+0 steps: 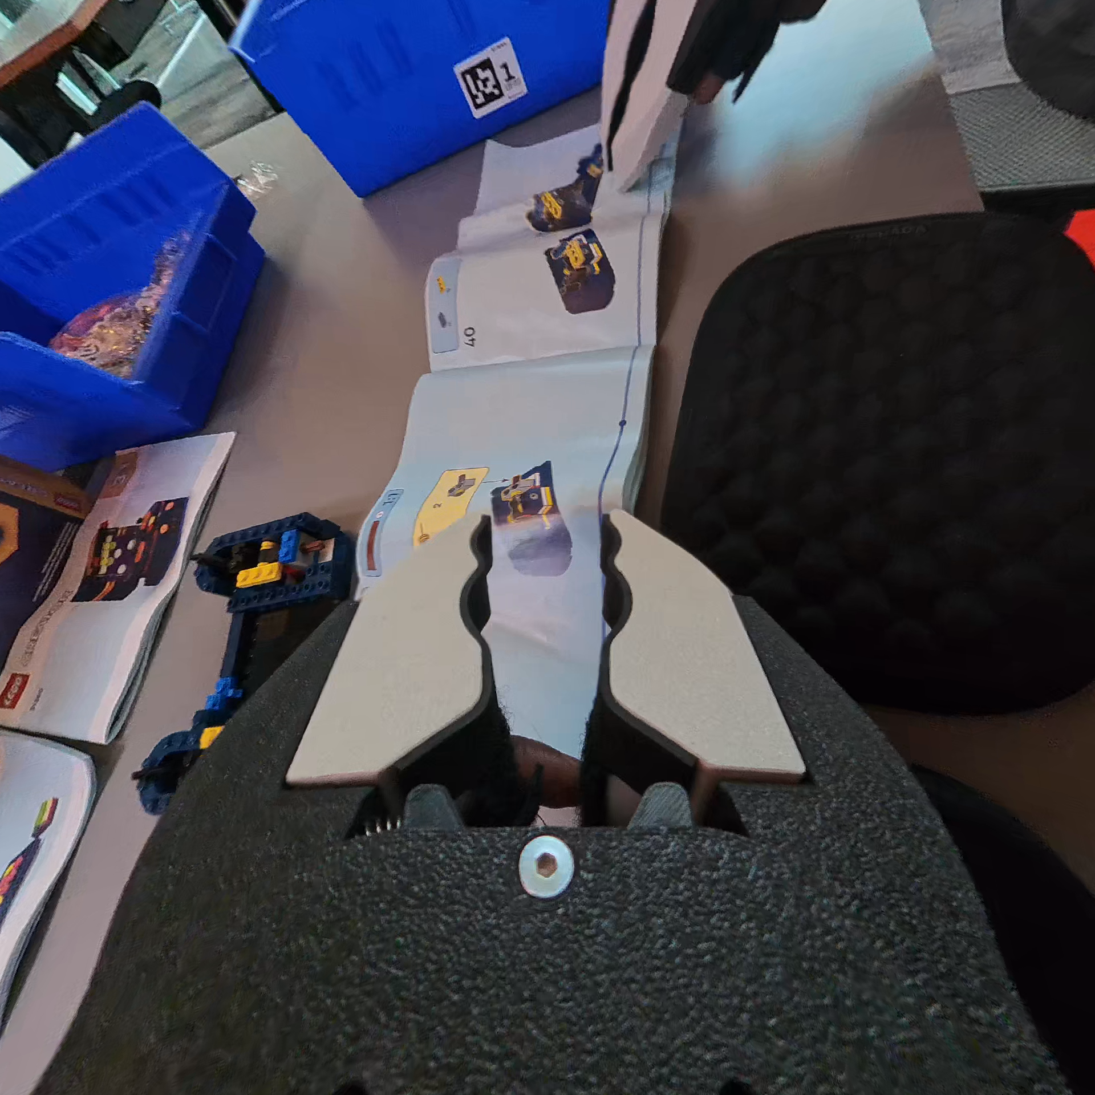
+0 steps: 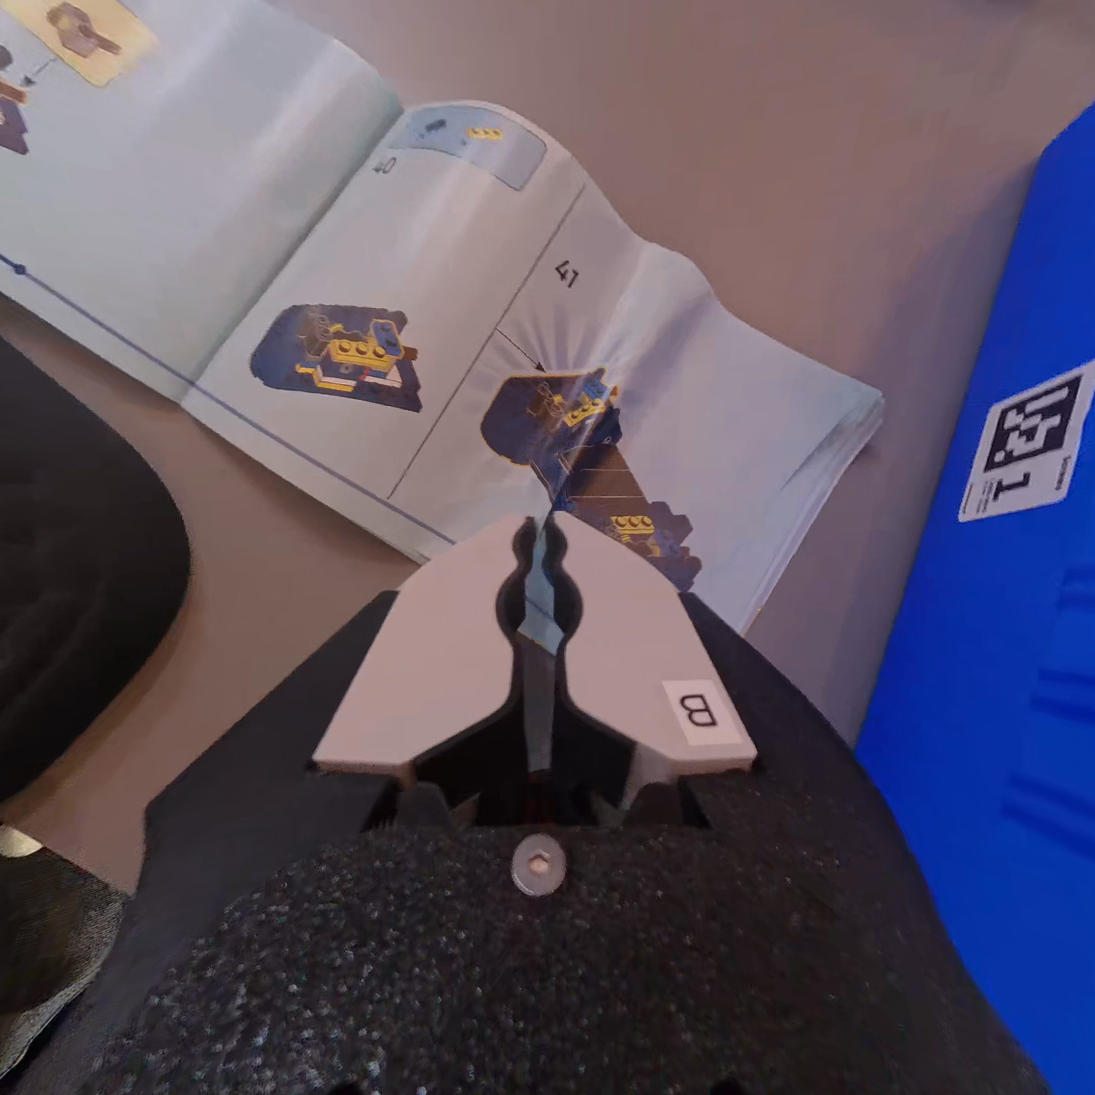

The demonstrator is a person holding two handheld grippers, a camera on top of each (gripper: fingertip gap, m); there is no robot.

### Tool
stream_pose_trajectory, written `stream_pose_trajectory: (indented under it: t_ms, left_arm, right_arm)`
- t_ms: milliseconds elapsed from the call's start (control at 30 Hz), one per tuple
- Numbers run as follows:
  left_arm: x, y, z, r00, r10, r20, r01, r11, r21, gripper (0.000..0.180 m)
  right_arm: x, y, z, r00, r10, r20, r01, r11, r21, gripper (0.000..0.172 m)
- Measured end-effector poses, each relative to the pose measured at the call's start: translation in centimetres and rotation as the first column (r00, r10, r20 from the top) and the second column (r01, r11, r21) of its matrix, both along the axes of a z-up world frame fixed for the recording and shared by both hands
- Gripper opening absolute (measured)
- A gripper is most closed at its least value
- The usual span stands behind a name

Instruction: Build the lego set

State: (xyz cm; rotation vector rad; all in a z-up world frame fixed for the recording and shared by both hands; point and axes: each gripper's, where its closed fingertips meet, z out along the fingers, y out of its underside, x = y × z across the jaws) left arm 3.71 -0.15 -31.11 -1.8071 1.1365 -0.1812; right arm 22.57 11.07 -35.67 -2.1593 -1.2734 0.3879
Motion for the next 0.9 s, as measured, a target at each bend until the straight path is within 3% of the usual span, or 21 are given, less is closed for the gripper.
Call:
stream_pose_trajectory:
  t_ms: [233, 433, 500, 567, 633, 733, 833, 900]
  left_arm:
    - [-1.0, 1.3, 1.5, 0.999, 0.016, 0.032, -0.017, 0.999, 0.032, 0.037]
    - [2.3, 5.8, 4.1, 0.986, -0.111, 0.127, 0.115, 0.993, -0.025, 0.058]
    - [3.2, 7.9, 4.0, 0.977, -0.141, 0.162, 0.159, 0.981, -0.107, 0.068]
    - [3.8, 9.7, 2.8, 0.967, -0.14, 0.215, 0.197, 0.942, -0.272, 0.074]
    - [4.0, 11.7, 1.6, 0.959, -0.113, 0.26, 0.214, 0.889, -0.405, 0.069]
    - [4.1, 13.4, 0.8, 0.947, -0.153, 0.282, 0.273, 0.845, -0.46, 0.05]
    - [4.9, 11.6, 1.9, 0.88, -0.295, 0.371, 0.452, 0.759, -0.468, 0.014]
    - [4.8, 10.2, 3.0, 0.835, -0.369, 0.409, 0.531, 0.737, -0.418, 0.003]
  right_arm:
    - [-2.4, -0.3, 1.4, 0.985, 0.095, -0.142, -0.088, 0.995, 0.051, 0.0]
    - [-6.5, -1.7, 1.7, 0.954, 0.228, -0.194, -0.218, 0.973, 0.07, 0.0]
    - [-7.6, -2.0, 2.1, 0.945, 0.27, -0.184, -0.255, 0.962, 0.1, 0.0]
    - [-8.4, -2.2, 2.9, 0.933, 0.3, -0.198, -0.277, 0.951, 0.136, 0.0]
    - [-9.0, -2.4, 3.7, 0.918, 0.328, -0.222, -0.296, 0.94, 0.169, 0.0]
    - [-9.4, -2.5, 4.5, 0.909, 0.364, -0.204, -0.314, 0.919, 0.24, 0.0]
    - [-10.0, -2.8, 5.2, 0.899, 0.398, -0.184, -0.333, 0.893, 0.304, 0.0]
    - [-10.4, -3.5, 6.2, 0.869, 0.456, -0.193, -0.367, 0.855, 0.367, 0.002]
